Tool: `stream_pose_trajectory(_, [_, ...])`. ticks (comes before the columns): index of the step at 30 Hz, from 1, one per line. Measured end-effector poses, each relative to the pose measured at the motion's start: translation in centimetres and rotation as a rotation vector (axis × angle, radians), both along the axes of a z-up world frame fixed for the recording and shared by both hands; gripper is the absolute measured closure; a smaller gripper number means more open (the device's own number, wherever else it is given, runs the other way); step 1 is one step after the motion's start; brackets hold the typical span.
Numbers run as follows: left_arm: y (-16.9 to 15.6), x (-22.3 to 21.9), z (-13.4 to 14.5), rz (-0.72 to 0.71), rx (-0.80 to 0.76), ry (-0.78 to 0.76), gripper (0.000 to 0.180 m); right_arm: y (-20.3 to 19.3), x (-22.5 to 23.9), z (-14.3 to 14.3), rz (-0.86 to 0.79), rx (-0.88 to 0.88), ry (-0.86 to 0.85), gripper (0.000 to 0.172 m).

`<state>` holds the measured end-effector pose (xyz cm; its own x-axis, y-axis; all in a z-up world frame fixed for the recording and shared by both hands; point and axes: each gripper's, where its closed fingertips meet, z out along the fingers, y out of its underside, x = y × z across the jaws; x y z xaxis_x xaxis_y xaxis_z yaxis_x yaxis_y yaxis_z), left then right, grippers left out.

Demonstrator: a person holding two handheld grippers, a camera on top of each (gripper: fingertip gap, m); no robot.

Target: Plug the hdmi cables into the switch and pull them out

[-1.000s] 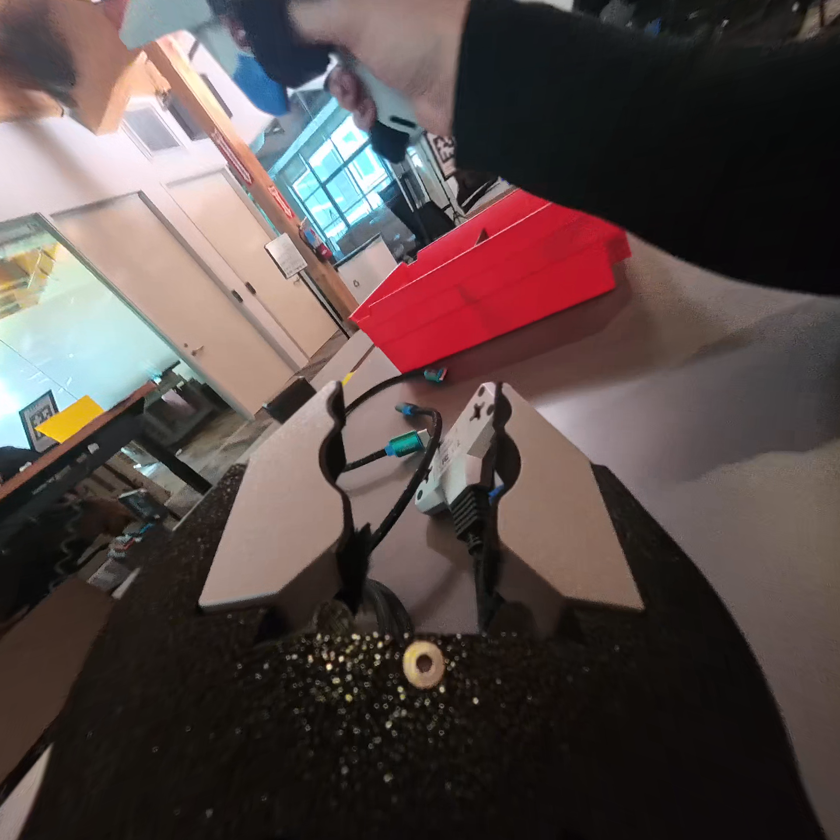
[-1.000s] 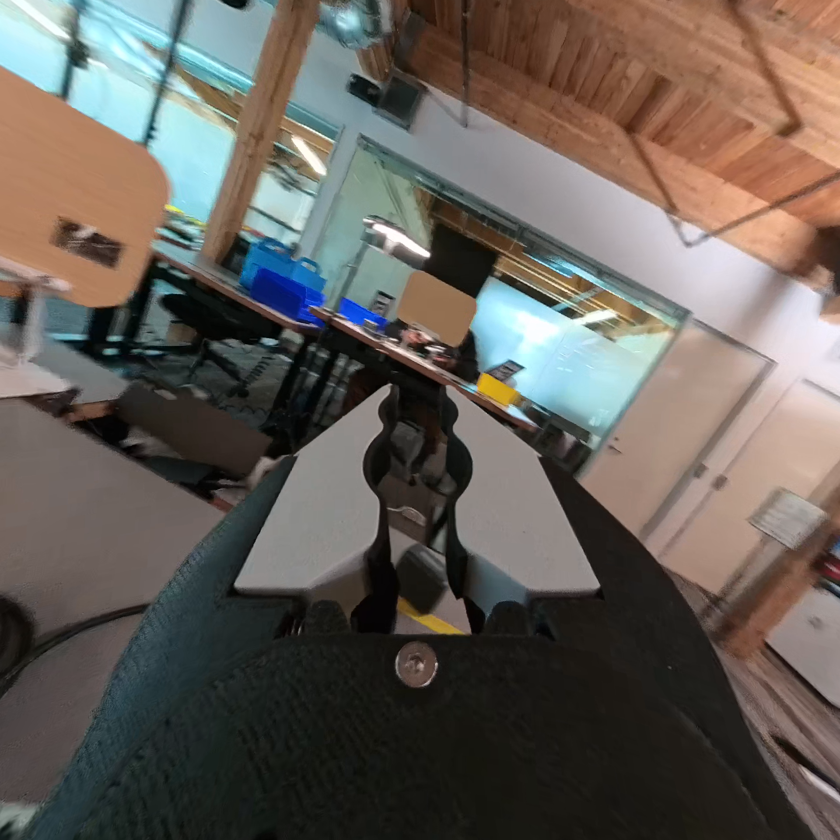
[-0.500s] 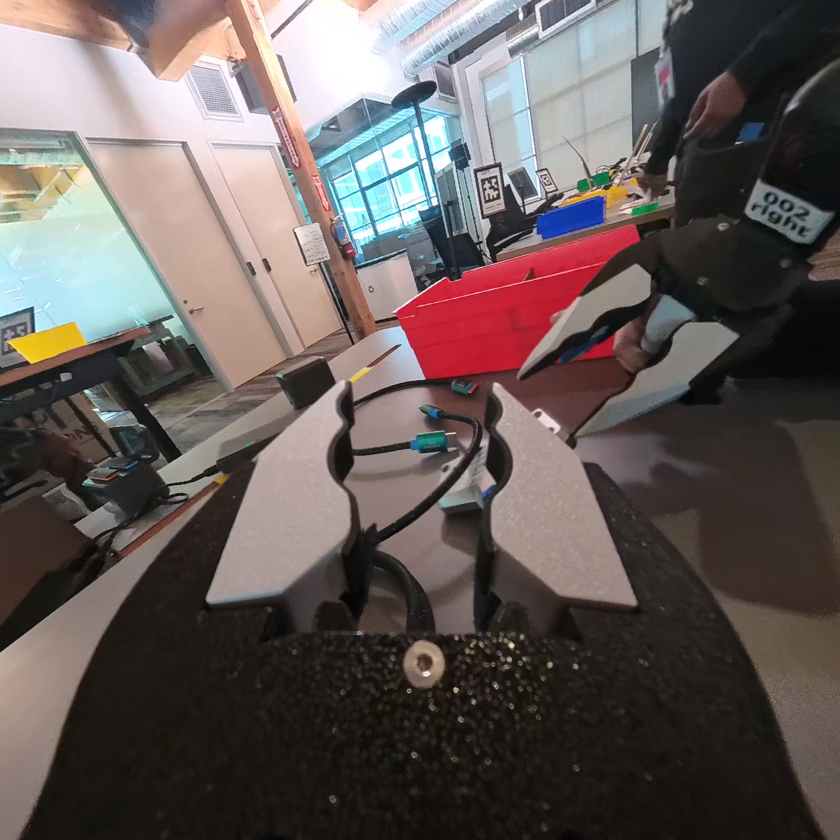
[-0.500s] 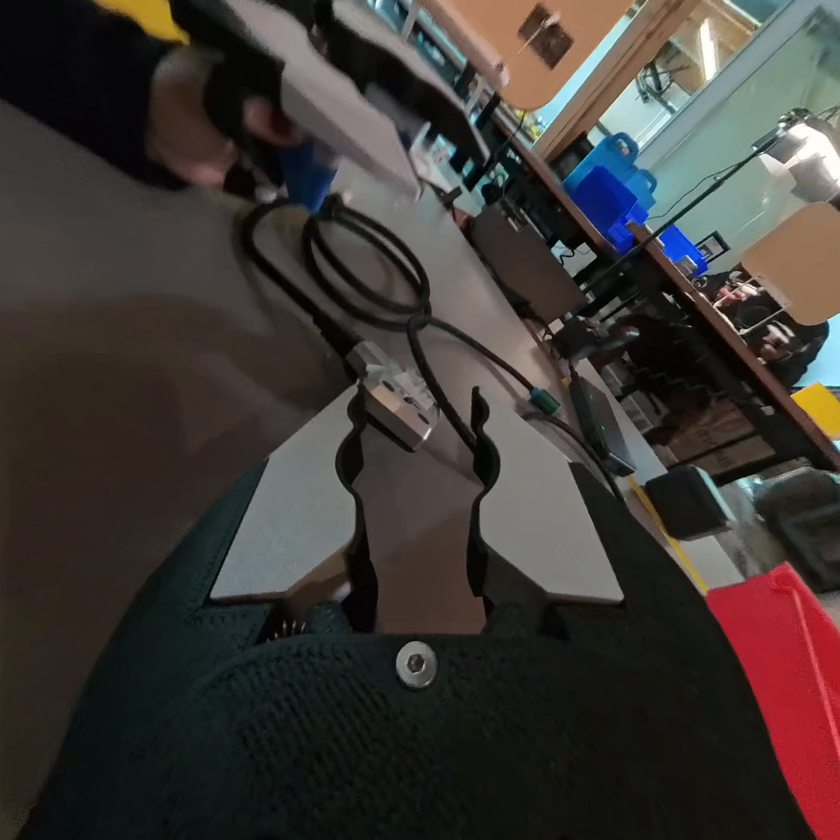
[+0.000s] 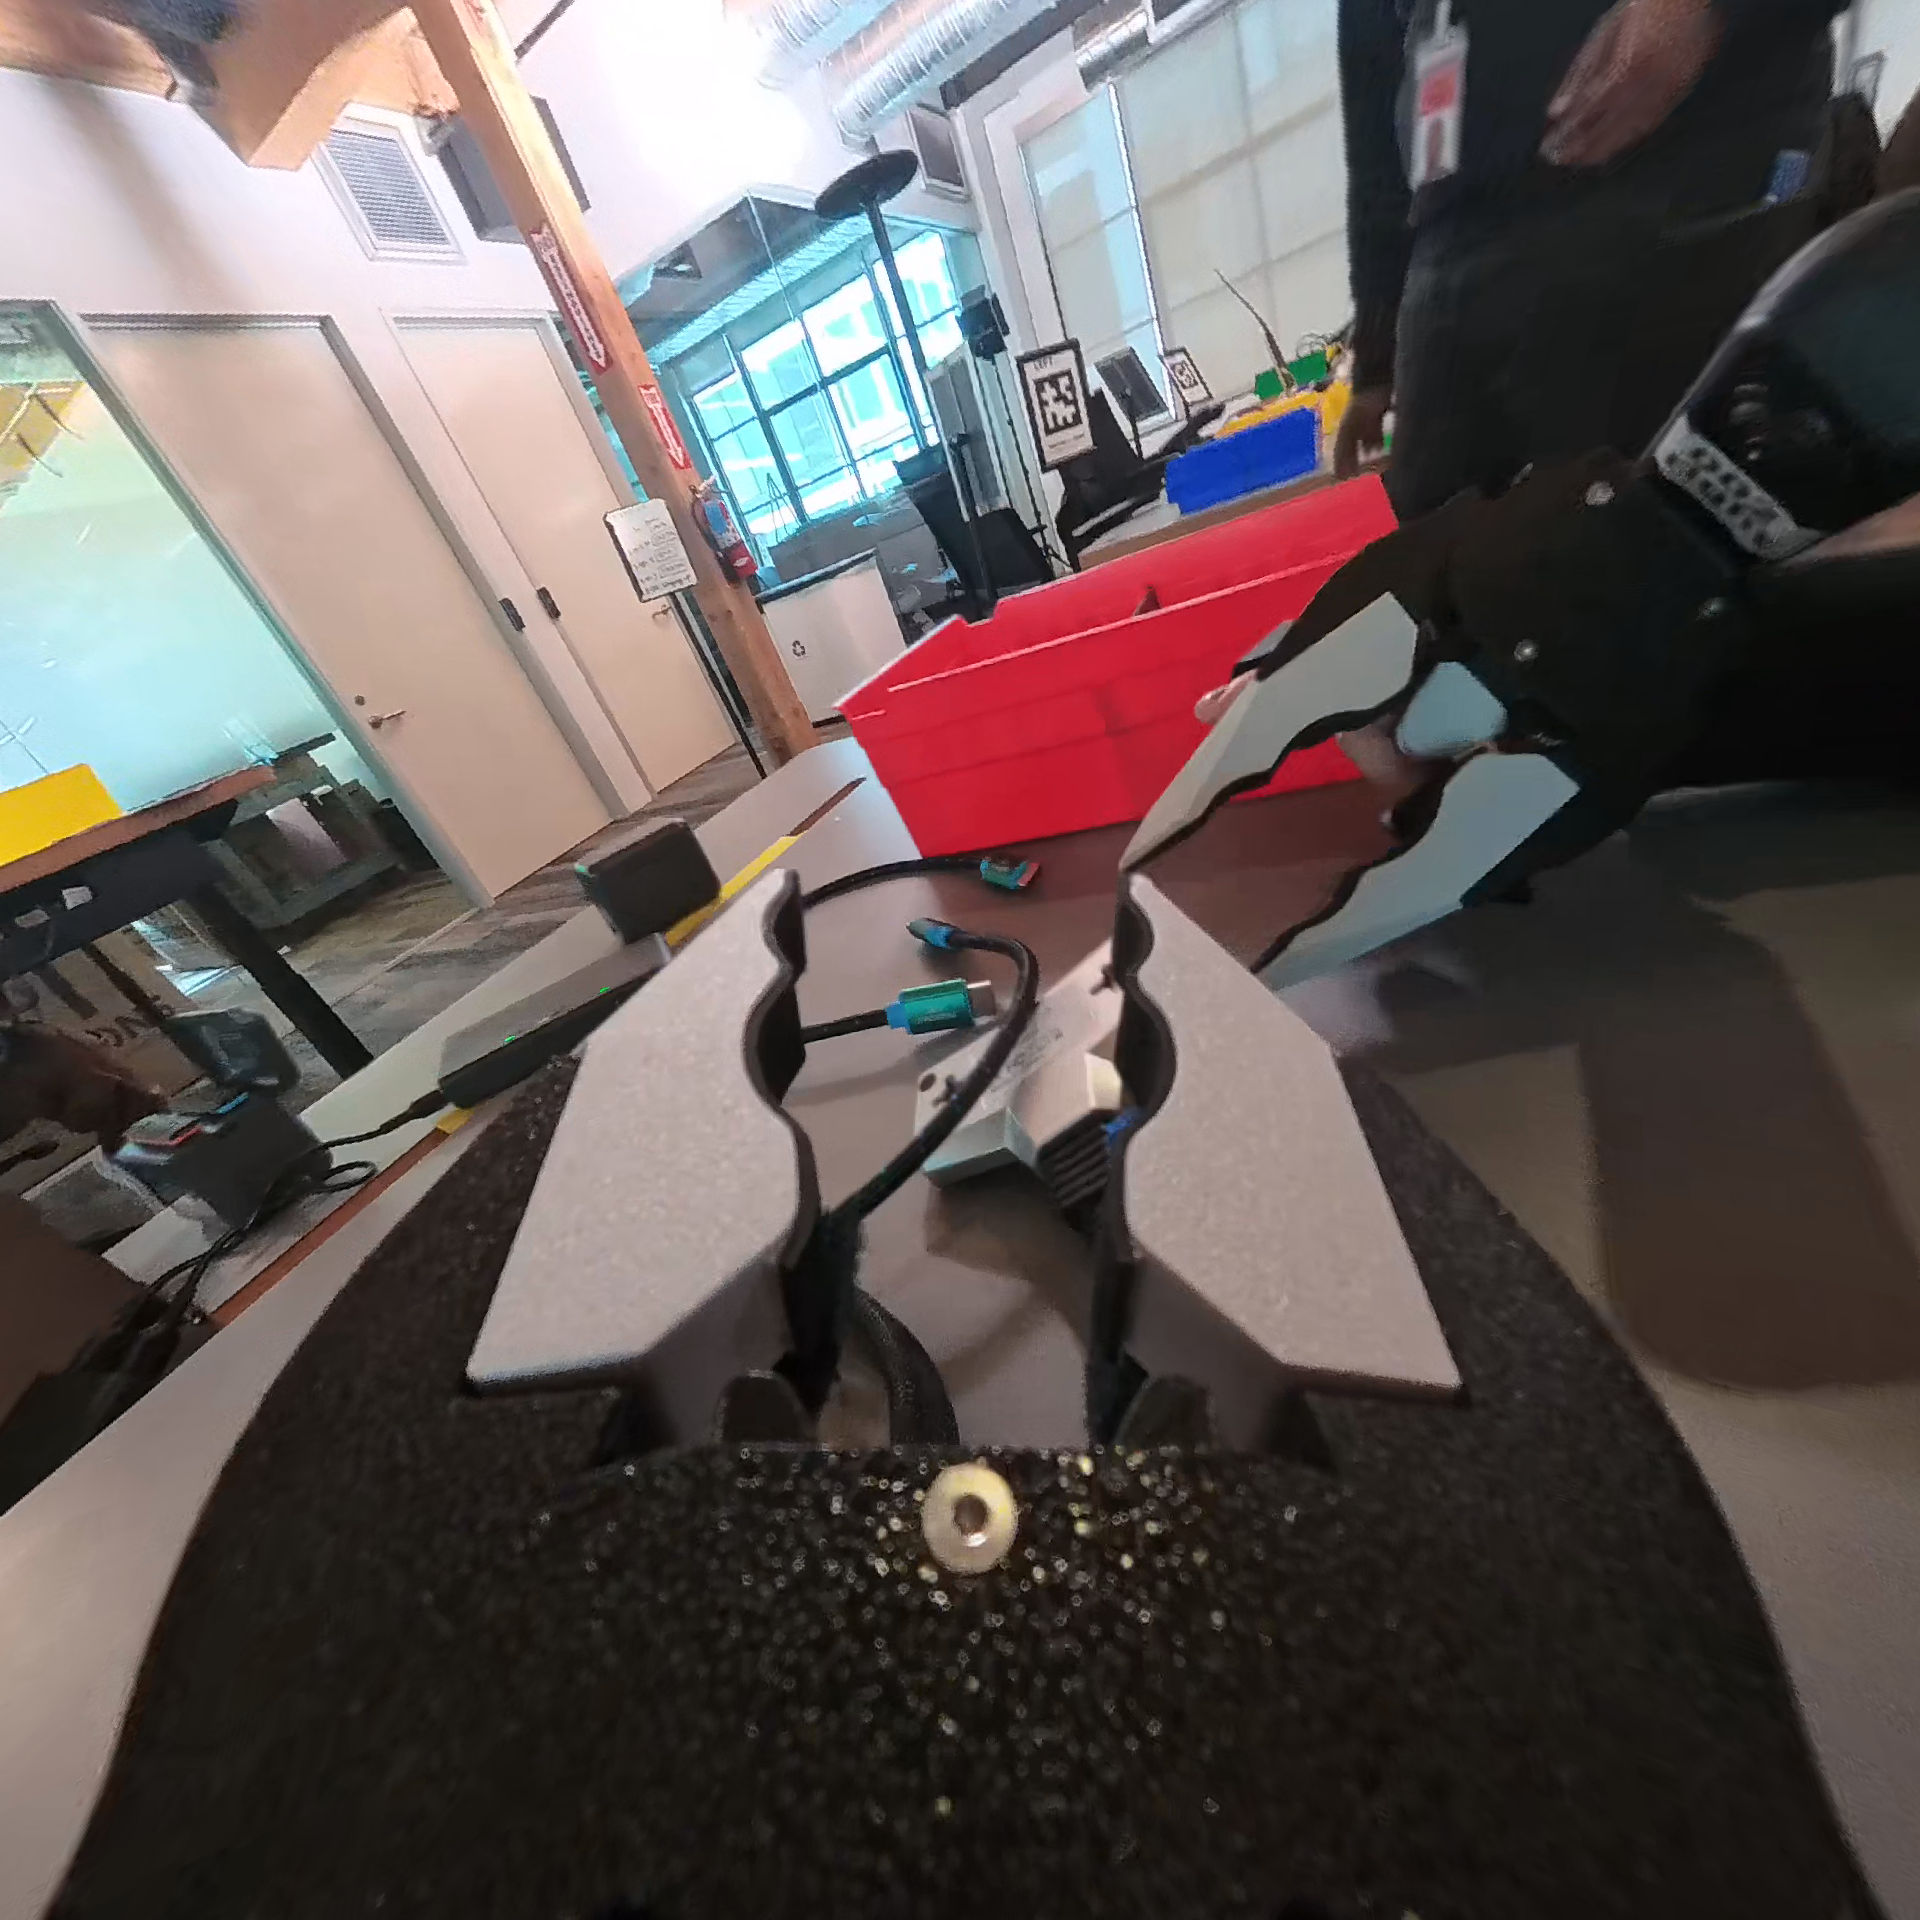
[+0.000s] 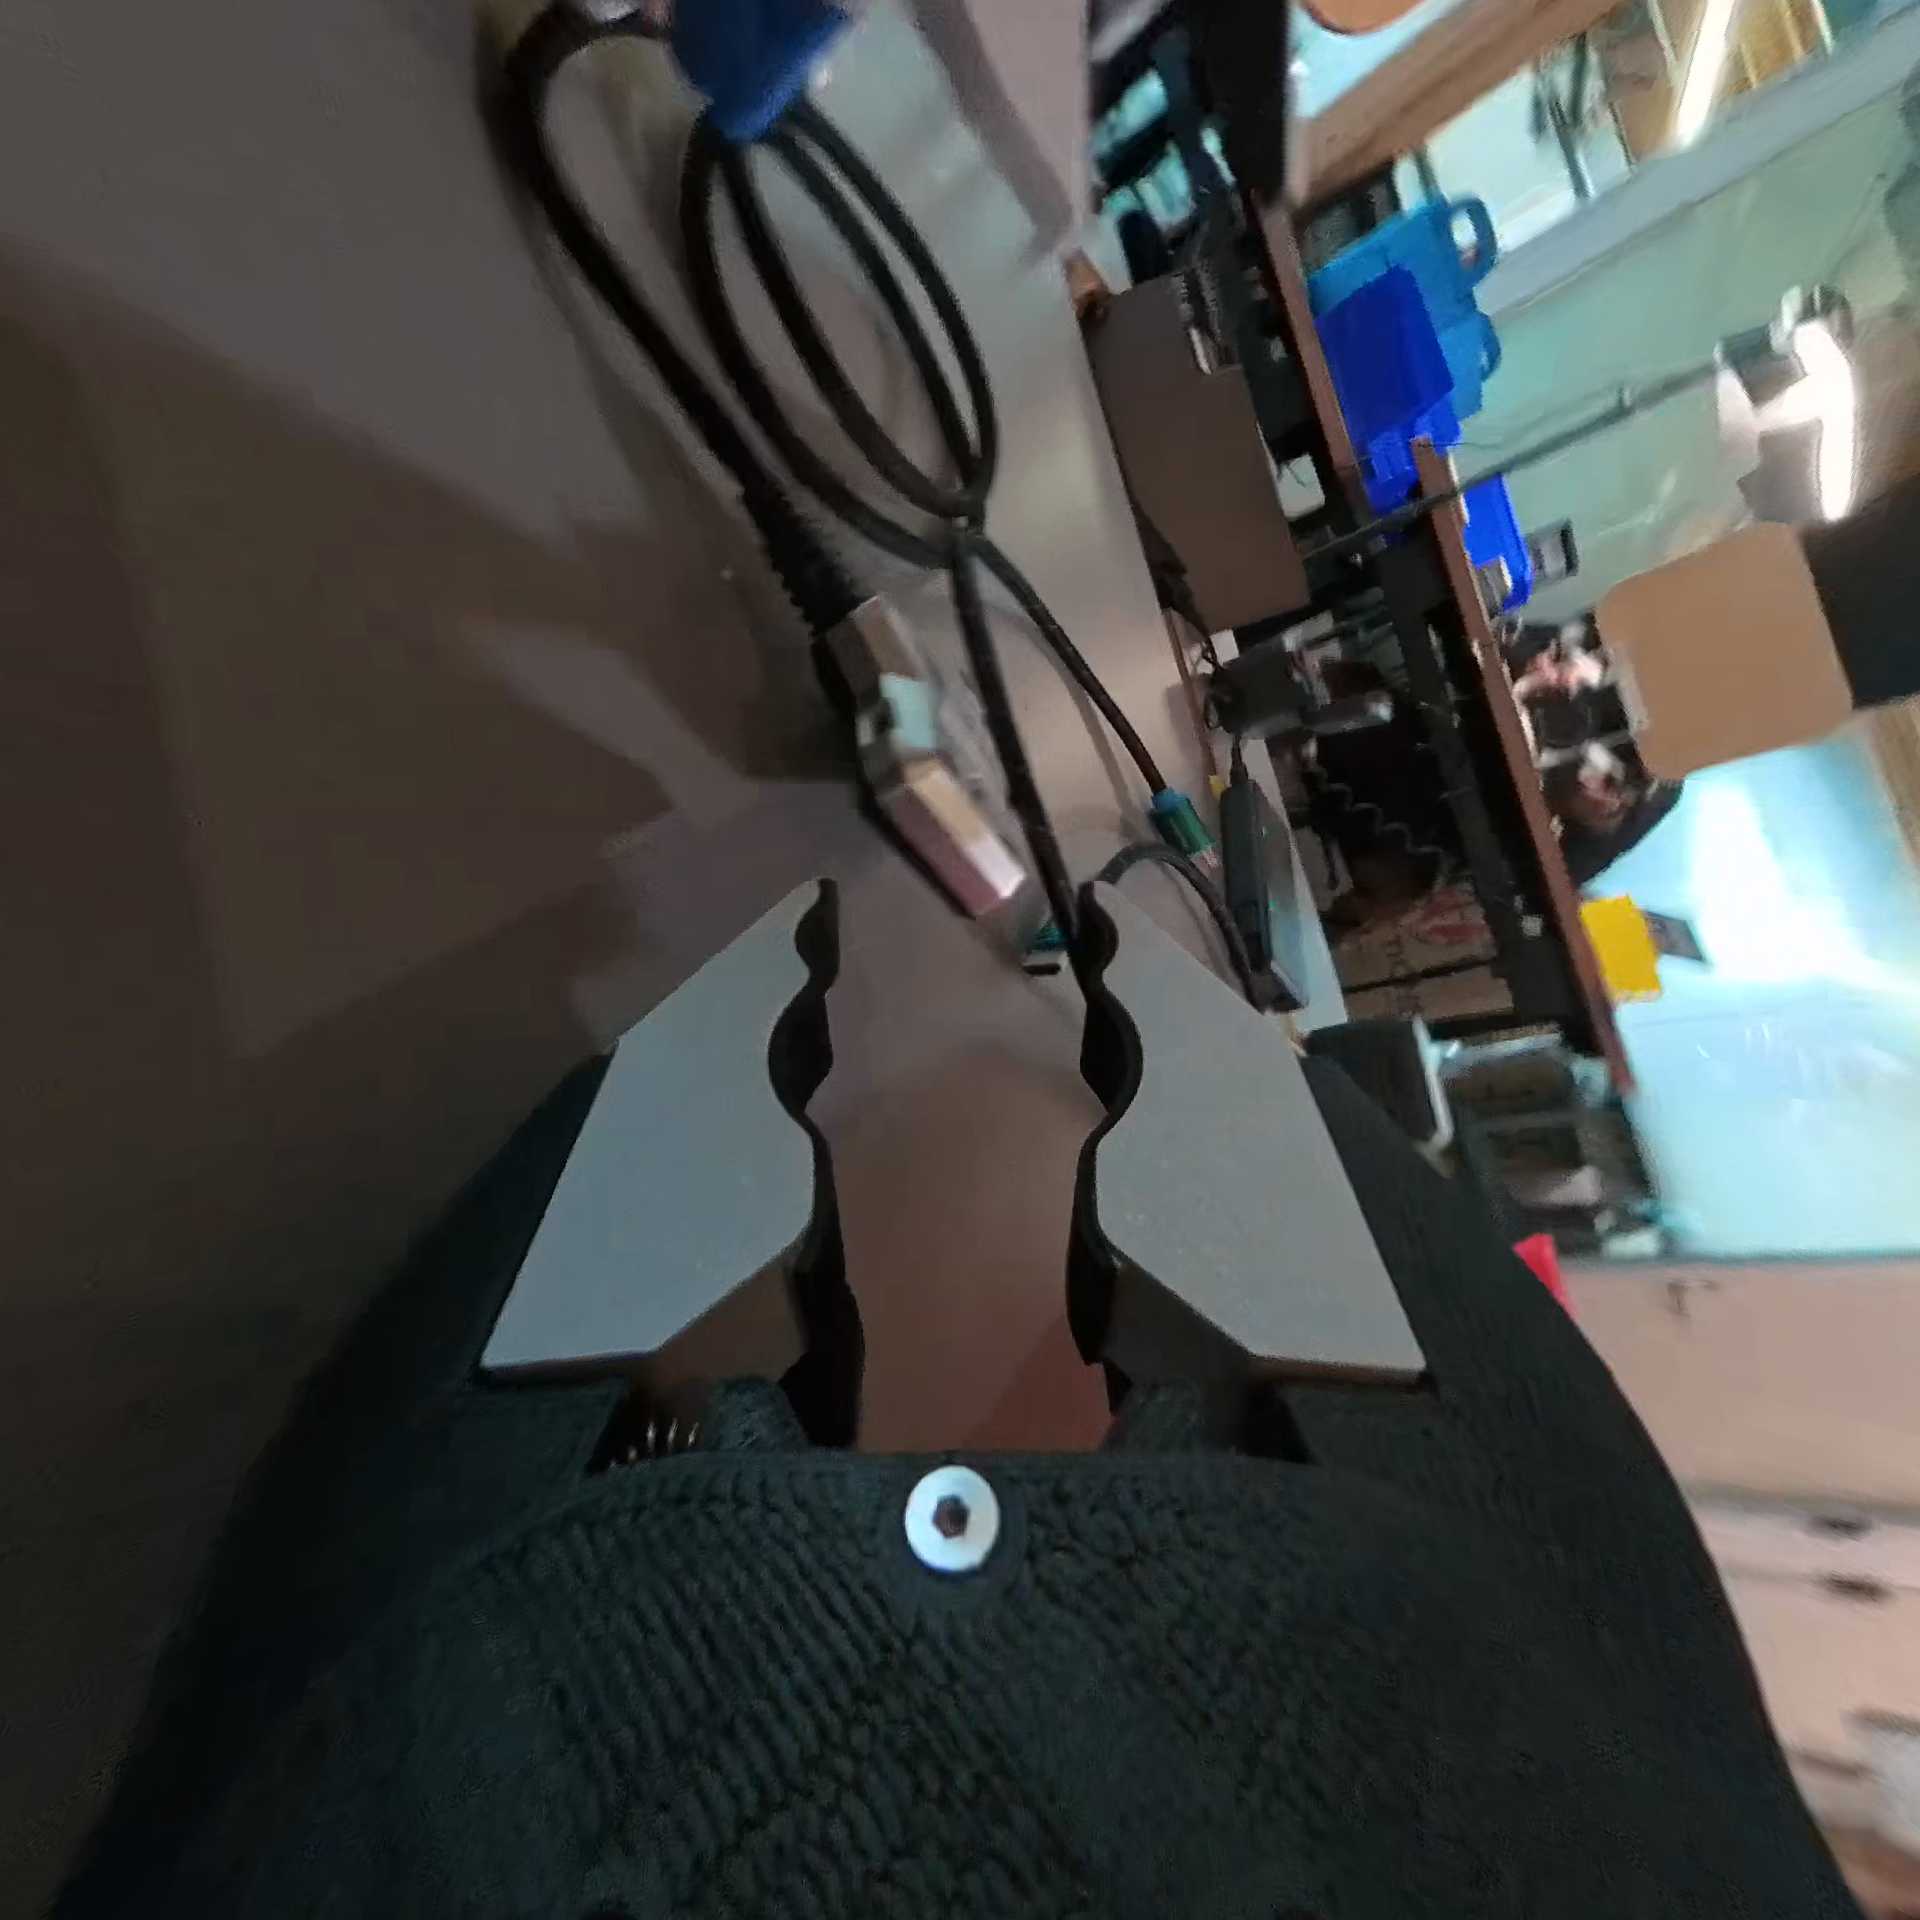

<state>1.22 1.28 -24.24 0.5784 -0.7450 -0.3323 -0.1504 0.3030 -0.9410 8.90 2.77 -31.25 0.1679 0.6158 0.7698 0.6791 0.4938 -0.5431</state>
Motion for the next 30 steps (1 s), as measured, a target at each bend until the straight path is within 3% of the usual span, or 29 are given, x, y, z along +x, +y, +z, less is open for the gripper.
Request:
stream_pose_trajectory(3, [0.4, -0.8, 0.6, 0.025, -0.008, -0.055, 0.122, 1.2, 0.2, 1.5, -0.178, -0.287, 0.296, 0.133])
stream_pose_trajectory(7, [0.9, -1.5, 0.8, 0.055, -0.018, -0.084, 0.123, 1.8, -0.2, 1.6, -0.388, -0.919, 0.747, 0.134])
stream_pose_trajectory(9, [1.0, -1.7, 0.9, 0.066, -0.018, -0.092, 0.123, 1.3, -0.9, 0.6, -0.432, -1.146, 0.826, 0.129])
stream_pose_trajectory(12, [1.1, -1.9, 1.1, 0.086, -0.005, -0.097, 0.122, 0.8, -1.9, -0.3, -0.459, -1.329, 0.874, 0.115])
stream_pose_trajectory(18, [1.1, -2.0, 1.2, 0.088, -0.002, -0.107, 0.122, 1.0, -3.8, -0.9, -0.415, -1.511, 0.96, 0.118])
stream_pose_trajectory(21, [1.0, -2.1, 1.4, 0.078, -0.004, -0.123, 0.122, 1.5, -3.9, -1.3, -0.424, -1.484, 0.931, 0.134])
stream_pose_trajectory(25, [0.8, -2.2, 1.8, 0.047, -0.016, -0.165, 0.119, 1.0, -4.0, -1.4, -0.375, -1.466, 0.856, 0.135])
stream_pose_trajectory(30, [1.2, -2.3, 1.8, 0.0, -0.102, -0.238, 0.111, 0.0, -3.7, 0.4, -0.215, -1.299, 0.772, 0.138])
